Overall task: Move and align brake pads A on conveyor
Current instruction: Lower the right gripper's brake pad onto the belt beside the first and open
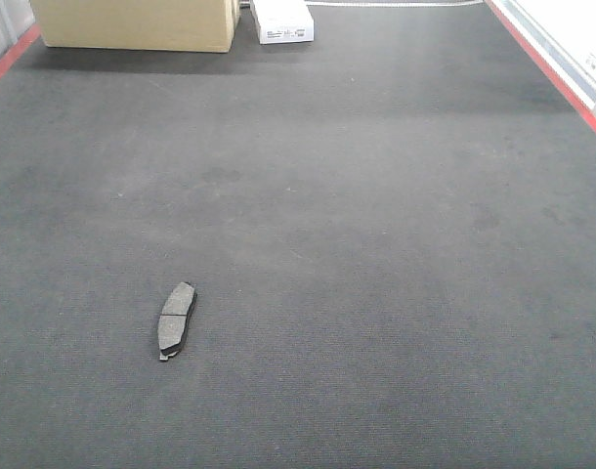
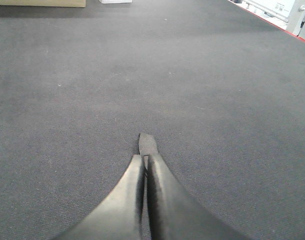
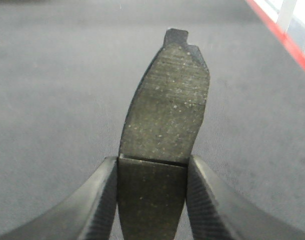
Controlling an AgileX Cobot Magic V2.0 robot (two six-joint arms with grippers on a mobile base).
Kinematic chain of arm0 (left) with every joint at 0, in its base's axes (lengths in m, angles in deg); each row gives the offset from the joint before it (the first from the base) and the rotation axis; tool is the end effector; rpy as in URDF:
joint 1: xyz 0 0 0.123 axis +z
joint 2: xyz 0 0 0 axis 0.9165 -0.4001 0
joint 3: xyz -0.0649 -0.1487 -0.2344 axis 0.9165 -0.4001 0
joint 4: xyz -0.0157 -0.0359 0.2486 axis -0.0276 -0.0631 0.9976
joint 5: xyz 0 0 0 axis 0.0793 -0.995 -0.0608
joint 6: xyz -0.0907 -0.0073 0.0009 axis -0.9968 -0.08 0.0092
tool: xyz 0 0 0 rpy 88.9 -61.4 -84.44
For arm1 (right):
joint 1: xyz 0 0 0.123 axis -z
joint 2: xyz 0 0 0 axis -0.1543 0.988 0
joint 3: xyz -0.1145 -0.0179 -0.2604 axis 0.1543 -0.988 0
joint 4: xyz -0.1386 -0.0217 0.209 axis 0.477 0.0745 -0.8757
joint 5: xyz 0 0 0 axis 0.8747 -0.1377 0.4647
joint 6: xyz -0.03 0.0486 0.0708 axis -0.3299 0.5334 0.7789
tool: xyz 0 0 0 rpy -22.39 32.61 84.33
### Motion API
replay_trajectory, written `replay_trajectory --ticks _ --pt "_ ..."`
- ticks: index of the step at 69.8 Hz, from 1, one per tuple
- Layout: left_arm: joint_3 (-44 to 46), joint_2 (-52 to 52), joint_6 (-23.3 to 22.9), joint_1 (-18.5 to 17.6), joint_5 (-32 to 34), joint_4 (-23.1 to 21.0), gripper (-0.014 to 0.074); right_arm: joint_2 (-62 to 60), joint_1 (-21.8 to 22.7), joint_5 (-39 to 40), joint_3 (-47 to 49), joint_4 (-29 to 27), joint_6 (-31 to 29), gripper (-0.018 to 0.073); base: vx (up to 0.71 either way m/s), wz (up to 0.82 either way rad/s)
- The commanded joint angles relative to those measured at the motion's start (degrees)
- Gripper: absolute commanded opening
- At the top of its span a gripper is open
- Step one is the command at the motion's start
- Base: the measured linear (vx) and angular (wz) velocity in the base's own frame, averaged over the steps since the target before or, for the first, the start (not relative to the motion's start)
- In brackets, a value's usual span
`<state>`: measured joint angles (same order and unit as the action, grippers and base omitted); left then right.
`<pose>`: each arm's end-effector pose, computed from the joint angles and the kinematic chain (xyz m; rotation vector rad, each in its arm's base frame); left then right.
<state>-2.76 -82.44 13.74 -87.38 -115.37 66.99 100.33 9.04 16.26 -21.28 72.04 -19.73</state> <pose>0.0730 -0.0240 0.2833 0.2065 1.9001 -0.2903 0.0996 0.0009 0.2575 -0.0164 1.9786 0.0049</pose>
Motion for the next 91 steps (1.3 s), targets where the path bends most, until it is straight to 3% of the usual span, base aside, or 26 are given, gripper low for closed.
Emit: replay_trajectory --ticks 1,25,32,42,62,77,91 --pt "1.51 -0.37 -0.05 -0.34 4.36 0.23 -0.0007 7.50 0.41 7.07 4.48 -0.01 -0.44 -0.0003 0.00 0.00" --pt "1.51 -0.37 -0.05 -0.34 4.36 0.23 -0.0007 40.31 0.21 7.01 22.32 0.41 -0.48 0.0003 0.00 0.00" --pt "1.51 -0.37 -0.05 -0.34 4.36 0.23 -0.0007 47.19 -2.75 5.76 26.65 0.48 -1.21 0.0004 0.00 0.00" --pt "1.51 -0.37 -0.05 -0.34 4.36 0.23 -0.0007 54.95 -8.97 0.80 32.84 -0.37 -0.05 0.0007 0.00 0.00" --pt "1.51 -0.37 -0.05 -0.34 4.36 0.23 -0.0007 70.48 -14.31 -10.18 44.77 -0.99 3.69 0.0014 0.00 0.00" --pt "1.51 -0.37 -0.05 -0.34 4.36 0.23 -0.0007 77.88 -14.97 -14.29 49.97 -1.16 8.89 0.0019 0.00 0.00" --pt "1.51 -0.37 -0.05 -0.34 4.36 0.23 -0.0007 79.05 -14.97 -15.79 49.97 -1.10 9.25 0.0022 0.00 0.00"
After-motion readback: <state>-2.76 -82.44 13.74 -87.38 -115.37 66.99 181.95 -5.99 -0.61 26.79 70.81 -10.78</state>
